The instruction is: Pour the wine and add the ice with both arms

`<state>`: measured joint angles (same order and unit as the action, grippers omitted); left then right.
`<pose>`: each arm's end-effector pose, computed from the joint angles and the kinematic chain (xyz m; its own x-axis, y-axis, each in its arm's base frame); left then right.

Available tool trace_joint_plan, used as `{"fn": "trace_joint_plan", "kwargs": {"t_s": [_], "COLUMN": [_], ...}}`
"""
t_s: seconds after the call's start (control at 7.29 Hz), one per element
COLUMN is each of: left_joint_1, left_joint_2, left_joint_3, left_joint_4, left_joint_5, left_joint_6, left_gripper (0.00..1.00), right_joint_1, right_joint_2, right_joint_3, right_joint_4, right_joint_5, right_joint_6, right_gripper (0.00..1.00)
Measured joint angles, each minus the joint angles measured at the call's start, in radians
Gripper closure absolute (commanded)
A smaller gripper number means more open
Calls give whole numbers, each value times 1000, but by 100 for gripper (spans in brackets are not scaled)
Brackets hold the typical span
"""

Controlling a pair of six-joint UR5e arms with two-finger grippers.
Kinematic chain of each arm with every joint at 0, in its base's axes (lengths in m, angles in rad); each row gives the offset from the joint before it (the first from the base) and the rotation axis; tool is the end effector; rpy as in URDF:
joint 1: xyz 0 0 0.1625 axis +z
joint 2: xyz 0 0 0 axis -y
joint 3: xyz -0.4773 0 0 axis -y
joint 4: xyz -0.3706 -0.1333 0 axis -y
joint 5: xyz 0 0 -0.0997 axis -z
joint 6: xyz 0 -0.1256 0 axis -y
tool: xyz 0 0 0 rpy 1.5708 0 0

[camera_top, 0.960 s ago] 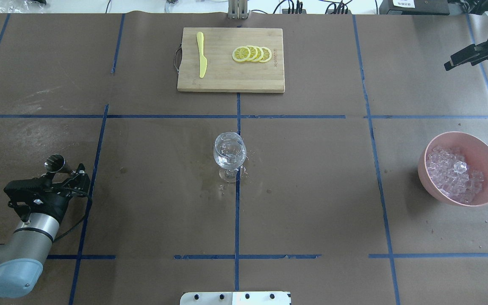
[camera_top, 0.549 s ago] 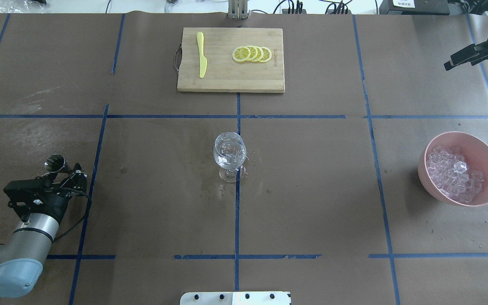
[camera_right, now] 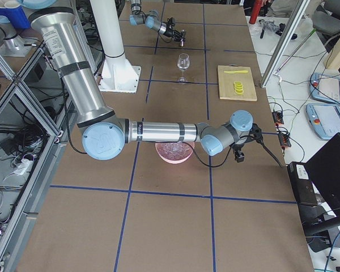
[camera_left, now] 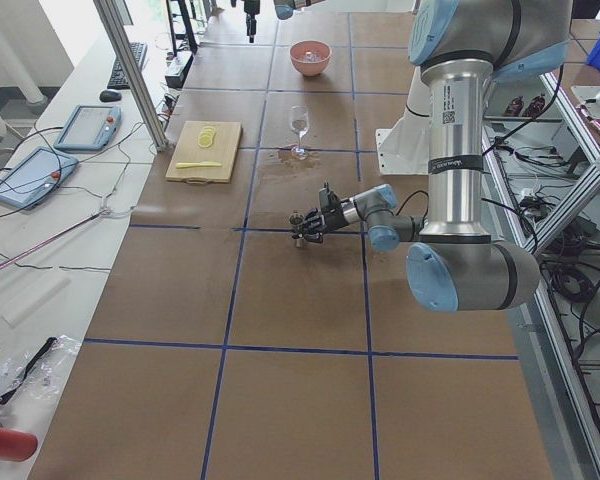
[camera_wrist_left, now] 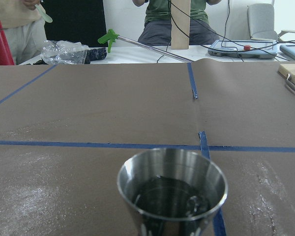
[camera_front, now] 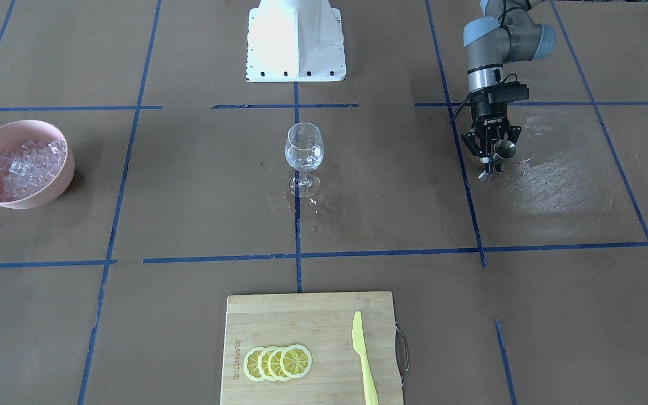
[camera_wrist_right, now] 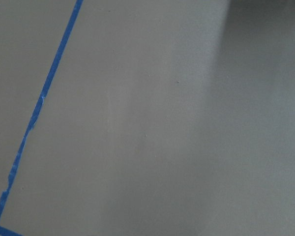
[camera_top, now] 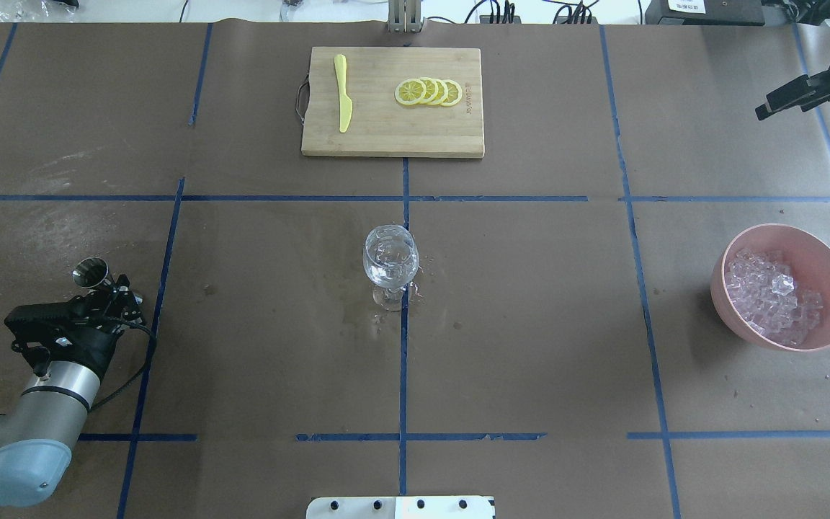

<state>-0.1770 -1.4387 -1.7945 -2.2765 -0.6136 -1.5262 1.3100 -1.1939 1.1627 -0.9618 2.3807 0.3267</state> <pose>0.3793 -0.3076 0.5809 0.7172 -0.1022 -0.6893 0.6459 0.4688 0.6025 -0.1336 -0.6649 0.6360 0.6037 -0.2706 0.7498 0.0235 0.9462 0.3226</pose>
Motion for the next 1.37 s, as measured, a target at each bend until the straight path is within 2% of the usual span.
{"fn": "trace_joint_plan", "kwargs": {"t_s": [0.27,0.55,0.69,1.1,1.37], "left_joint_1": [-5,-12,-15,-55,-105], "left_joint_2": [1,-17,-68,-310,-379], "left_joint_3": [-41,-109,-134,-155,-179], "left_joint_4": [0,-5,-15,-25,-20], "left_joint_5": [0,-3,-3,-26,-158], "left_joint_6": [10,102,198,541,782], "left_gripper": [100,100,100,100,100], "right_joint_1": [0,0,0,0,0], "right_joint_2": [0,2,4,6,10], "right_joint_3": [1,2,4,10,11], "right_joint_4": [0,1,1,2,1], "right_joint_5": [0,0,1,1,-2], "right_joint_6": [0,1,1,0,0], "right_gripper": [0,0,0,0,0]}}
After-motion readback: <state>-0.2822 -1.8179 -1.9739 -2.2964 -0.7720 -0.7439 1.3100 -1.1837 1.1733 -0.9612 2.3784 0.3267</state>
